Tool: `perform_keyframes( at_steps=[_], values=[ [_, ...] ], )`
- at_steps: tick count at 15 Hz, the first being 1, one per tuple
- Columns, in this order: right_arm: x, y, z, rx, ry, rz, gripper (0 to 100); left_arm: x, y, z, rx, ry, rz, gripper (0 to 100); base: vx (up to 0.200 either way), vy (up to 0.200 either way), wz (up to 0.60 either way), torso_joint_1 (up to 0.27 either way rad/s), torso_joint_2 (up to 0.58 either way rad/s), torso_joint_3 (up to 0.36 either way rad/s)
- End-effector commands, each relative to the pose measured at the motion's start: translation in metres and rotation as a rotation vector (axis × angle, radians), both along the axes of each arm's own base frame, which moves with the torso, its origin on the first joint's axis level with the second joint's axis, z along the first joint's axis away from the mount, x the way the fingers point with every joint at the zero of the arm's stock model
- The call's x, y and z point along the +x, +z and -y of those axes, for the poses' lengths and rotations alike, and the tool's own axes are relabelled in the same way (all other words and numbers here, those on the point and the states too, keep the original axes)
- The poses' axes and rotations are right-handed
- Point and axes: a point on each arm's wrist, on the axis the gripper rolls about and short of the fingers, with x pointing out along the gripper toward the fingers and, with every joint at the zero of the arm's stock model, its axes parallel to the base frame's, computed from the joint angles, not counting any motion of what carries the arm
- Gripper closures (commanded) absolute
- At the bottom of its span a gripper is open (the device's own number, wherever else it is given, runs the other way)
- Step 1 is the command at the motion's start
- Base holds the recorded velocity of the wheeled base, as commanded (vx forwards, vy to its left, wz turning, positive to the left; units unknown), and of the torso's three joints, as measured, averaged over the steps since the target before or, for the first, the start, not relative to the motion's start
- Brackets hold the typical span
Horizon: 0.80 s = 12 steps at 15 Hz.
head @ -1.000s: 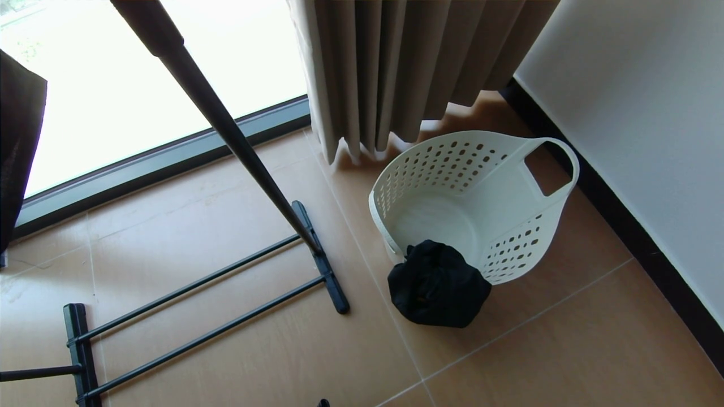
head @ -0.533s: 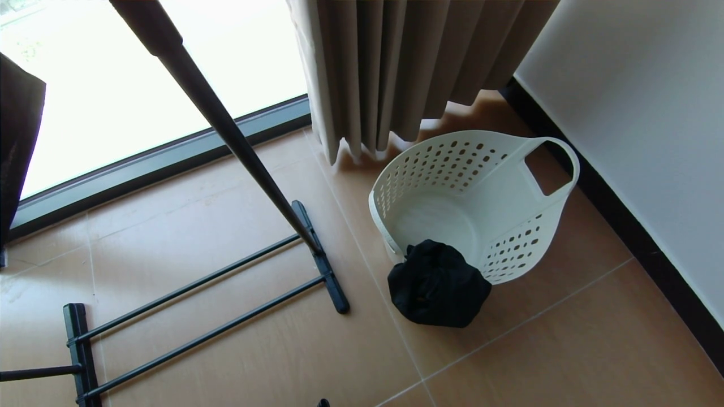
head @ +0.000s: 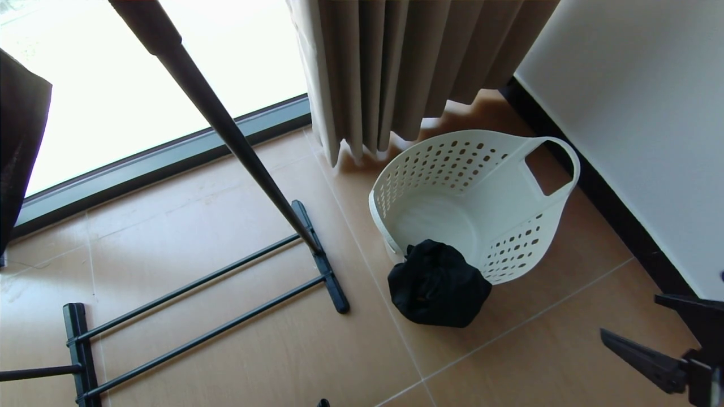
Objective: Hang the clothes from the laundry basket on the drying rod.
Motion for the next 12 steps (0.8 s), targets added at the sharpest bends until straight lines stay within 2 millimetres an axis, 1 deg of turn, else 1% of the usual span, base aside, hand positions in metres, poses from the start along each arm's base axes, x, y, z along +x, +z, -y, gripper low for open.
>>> perform_keyframes(
  at_steps=[1,2,3,4,6,7,9,12],
  values=[
    [0.095,0.001,-0.057,-0.151,0.228,-0.088,0,0.000,0.000,0.000,0.000,0.000,0.000,0,0.000,0.000,0.00,0.000,0.00,0.000],
    [0.116,0.005,-0.072,-0.171,0.247,-0.077,0,0.000,0.000,0.000,0.001,0.002,0.001,0,0.000,0.000,0.00,0.000,0.00,0.000],
    [0.136,0.005,-0.087,-0.220,0.258,-0.062,0,0.000,0.000,0.000,0.003,-0.001,-0.002,0,0.000,0.000,0.00,0.000,0.00,0.000],
    [0.152,0.001,-0.100,-0.277,0.273,-0.053,0,0.000,0.000,0.000,0.005,-0.001,-0.002,0,0.000,0.000,0.00,0.000,0.00,0.000],
    [0.168,-0.007,-0.113,-0.350,0.286,-0.059,0,0.000,0.000,0.000,0.003,0.000,-0.001,0,0.000,0.000,0.00,0.000,0.00,0.000],
    [0.180,-0.012,-0.124,-0.413,0.291,-0.072,0,0.000,0.000,0.000,0.003,0.000,0.001,0,0.000,0.000,0.00,0.000,0.00,0.000],
    [0.204,-0.025,-0.136,-0.485,0.302,-0.080,0,0.000,0.000,0.000,0.003,0.000,-0.001,0,0.000,0.000,0.00,0.000,0.00,0.000],
    [0.216,-0.032,-0.141,-0.506,0.292,-0.081,0,0.000,0.000,0.000,0.001,0.000,0.001,0,0.000,0.000,0.00,0.000,0.00,0.000]
  ],
)
